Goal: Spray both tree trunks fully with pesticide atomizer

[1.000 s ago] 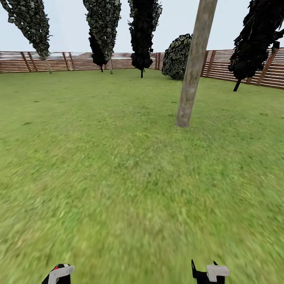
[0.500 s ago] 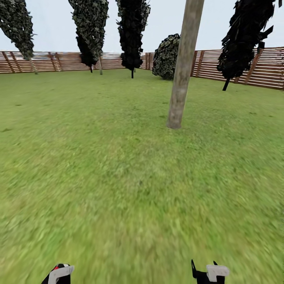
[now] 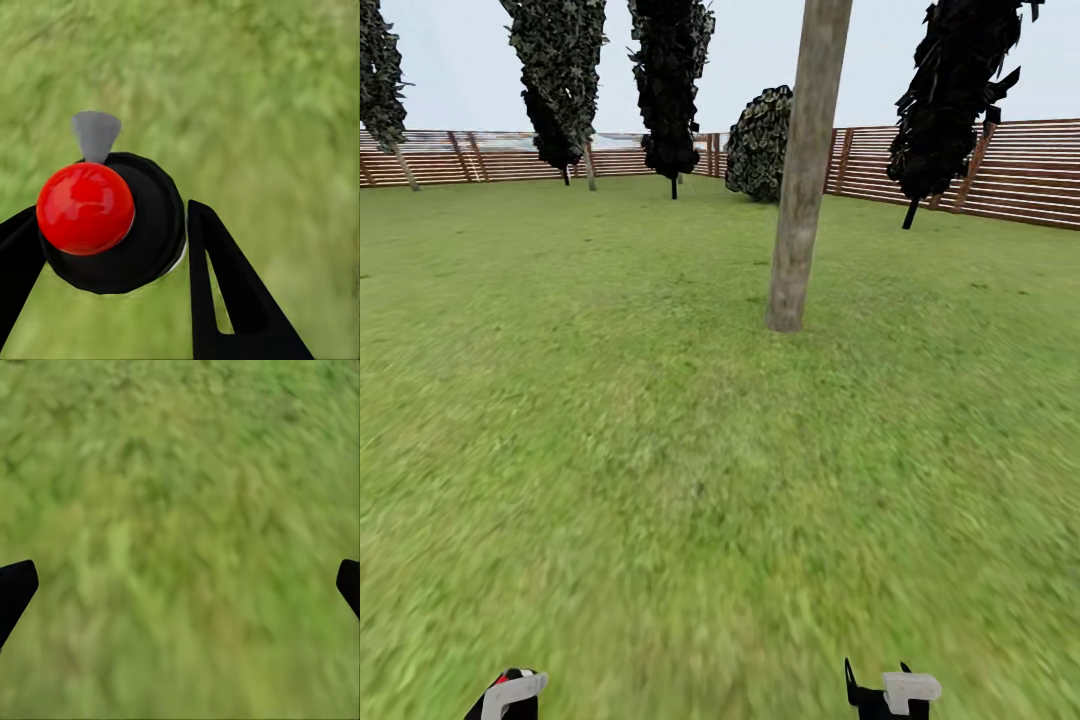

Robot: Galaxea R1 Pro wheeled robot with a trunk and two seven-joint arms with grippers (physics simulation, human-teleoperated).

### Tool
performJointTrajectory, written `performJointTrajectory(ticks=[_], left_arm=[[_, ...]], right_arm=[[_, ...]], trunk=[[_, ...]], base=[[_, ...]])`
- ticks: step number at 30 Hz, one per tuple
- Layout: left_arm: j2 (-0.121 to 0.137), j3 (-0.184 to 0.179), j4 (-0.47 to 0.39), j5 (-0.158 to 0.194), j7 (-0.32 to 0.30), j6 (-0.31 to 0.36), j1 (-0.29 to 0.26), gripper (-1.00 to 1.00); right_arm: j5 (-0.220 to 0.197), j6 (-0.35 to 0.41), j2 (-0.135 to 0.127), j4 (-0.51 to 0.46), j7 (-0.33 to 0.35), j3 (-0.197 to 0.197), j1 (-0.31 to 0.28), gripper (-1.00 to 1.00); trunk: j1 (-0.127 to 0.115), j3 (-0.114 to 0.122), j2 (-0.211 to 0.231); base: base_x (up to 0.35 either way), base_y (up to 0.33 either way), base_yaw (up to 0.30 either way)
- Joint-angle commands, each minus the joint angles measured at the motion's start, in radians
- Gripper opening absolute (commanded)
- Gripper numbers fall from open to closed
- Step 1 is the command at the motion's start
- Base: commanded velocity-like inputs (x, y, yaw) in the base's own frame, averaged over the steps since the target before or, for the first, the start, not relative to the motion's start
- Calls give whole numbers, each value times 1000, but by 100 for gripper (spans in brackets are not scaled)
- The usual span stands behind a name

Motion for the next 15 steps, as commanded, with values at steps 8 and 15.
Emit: performJointTrajectory(ticks=[8, 15], left_arm=[[0, 0, 1, 7, 0, -3, -1, -100], [0, 3, 1, 7, 0, -3, -1, -100]], right_arm=[[3, -2, -1, 0, -4, 1, -1, 100], [3, -2, -1, 0, -4, 1, -1, 100]], trunk=[[0, -1, 0], [0, -1, 0]], base=[[329, 0, 0], [329, 0, 0]])
